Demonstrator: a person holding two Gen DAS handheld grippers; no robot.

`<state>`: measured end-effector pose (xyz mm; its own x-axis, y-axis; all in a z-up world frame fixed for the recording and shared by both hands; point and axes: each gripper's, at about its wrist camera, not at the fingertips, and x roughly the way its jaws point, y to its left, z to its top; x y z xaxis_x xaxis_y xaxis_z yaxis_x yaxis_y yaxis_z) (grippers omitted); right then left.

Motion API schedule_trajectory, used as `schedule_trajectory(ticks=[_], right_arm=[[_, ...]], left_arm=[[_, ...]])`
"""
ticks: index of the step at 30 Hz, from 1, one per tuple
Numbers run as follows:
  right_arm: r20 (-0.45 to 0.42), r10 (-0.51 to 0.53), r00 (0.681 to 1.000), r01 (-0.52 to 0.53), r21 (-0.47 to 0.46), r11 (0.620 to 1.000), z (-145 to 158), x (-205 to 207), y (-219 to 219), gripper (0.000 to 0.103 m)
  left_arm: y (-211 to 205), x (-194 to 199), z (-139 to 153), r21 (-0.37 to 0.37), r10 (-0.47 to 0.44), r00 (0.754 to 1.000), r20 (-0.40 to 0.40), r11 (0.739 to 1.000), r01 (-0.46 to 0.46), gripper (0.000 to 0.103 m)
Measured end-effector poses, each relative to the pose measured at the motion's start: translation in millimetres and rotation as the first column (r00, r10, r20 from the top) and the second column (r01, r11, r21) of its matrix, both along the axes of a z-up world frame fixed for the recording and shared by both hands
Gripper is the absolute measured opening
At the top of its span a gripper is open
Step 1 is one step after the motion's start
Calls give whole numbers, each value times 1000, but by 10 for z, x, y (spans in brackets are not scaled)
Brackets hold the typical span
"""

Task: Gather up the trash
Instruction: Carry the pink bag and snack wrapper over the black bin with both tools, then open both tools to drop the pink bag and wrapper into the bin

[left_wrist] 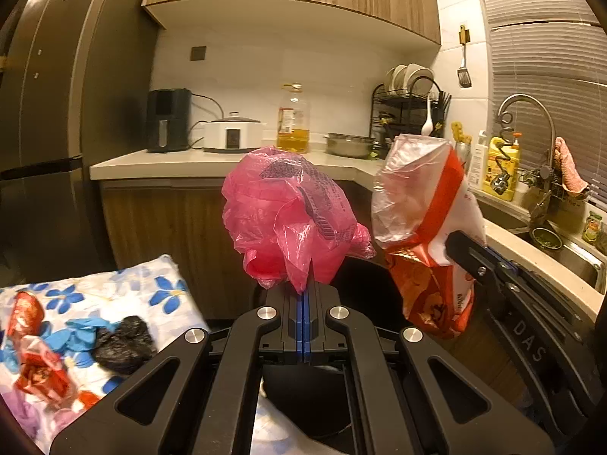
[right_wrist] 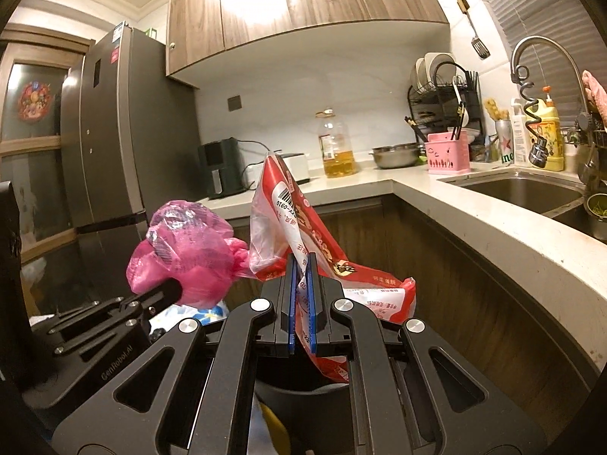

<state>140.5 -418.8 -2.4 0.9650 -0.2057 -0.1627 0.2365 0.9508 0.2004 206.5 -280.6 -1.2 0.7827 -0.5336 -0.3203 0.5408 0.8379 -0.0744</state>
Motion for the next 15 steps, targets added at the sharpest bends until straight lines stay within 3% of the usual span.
schedule_trajectory(ticks=[15], right_arm=[[-35,12,999,-10,49,999,-98,278,-192,6]], left_arm=[[-241,276,-195,3,-52,997,-64,999,53,0]])
